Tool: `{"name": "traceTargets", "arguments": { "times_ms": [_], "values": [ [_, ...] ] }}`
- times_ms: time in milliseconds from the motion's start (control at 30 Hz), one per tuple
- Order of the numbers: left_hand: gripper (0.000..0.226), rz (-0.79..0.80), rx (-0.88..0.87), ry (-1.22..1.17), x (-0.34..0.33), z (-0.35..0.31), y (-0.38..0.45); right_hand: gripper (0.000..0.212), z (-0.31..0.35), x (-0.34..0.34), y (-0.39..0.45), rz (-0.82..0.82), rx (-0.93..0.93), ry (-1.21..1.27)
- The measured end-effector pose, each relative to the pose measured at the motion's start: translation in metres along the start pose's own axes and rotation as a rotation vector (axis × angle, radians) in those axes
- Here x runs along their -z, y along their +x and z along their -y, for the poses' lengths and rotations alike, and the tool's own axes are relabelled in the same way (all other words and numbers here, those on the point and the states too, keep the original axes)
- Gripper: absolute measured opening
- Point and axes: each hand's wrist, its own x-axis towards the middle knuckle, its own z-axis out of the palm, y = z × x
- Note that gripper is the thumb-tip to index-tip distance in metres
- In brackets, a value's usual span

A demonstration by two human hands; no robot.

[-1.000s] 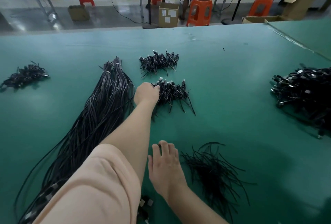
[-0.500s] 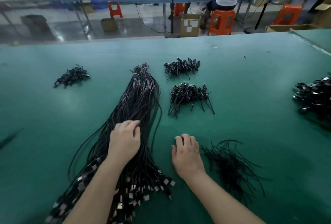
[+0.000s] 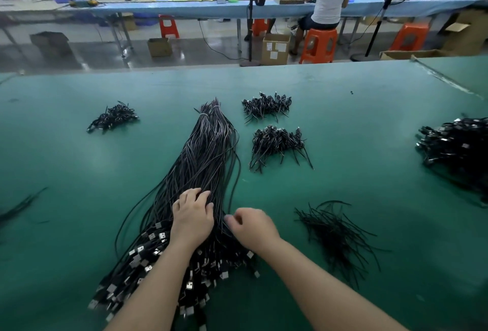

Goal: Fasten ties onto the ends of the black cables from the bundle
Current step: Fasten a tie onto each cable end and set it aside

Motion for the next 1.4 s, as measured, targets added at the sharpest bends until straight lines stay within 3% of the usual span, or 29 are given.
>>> {"name": "traceTargets", "arguments": {
  "times_ms": [67, 300, 467, 600, 700, 800, 933, 1000, 1100, 1267, 1400],
  "values": [
    [0.044, -0.003, 0.011, -0.024, 0.001, -0.002, 0.000, 0.040, 0.018, -0.007, -0.003, 0.109, -0.021, -0.121],
    [0.044, 0.007, 0.021, -0.052, 0.003, -0.001, 0.000, 0.031, 0.032, -0.005, -0.004, 0.155, -0.036, -0.269],
    [0.044, 0.010, 0.028, -0.064, 0.002, 0.001, 0.000, 0.019, 0.025, 0.010, -0.002, 0.245, -0.124, -0.041],
    [0.044, 0.067, 0.075, -0.091, 0.009, -0.005, 0.003, 0.013, 0.021, 0.030, -0.007, 0.159, -0.123, 0.220],
    [0.065, 0.101, 0.052, -0.009, 0.022, -0.013, 0.006, 0.013, 0.024, 0.052, -0.014, 0.125, -0.106, 0.427],
    [0.077, -0.040, -0.108, -0.147, 0.041, -0.036, 0.008, 0.020, 0.028, 0.071, -0.021, 0.075, -0.050, 0.459],
    [0.033, -0.131, -0.458, -0.207, 0.056, -0.070, 0.012, 0.027, 0.037, 0.095, -0.034, 0.076, 0.011, 0.596],
    [0.019, -0.148, -0.432, -0.336, 0.057, -0.079, 0.010, 0.028, 0.041, 0.111, -0.040, 0.073, 0.036, 0.698],
    [0.020, -0.109, -0.315, -0.478, 0.056, -0.080, 0.007, 0.029, 0.045, 0.137, -0.051, 0.089, 0.072, 0.776],
    [0.026, -0.028, -0.144, -0.484, 0.043, -0.051, 0.004, 0.025, 0.043, 0.194, -0.083, 0.449, 0.357, 0.940],
    [0.029, 0.049, -0.089, -0.382, 0.030, -0.026, -0.008, 0.024, 0.043, 0.217, -0.085, 0.365, 0.319, 1.058]
  ]
}}
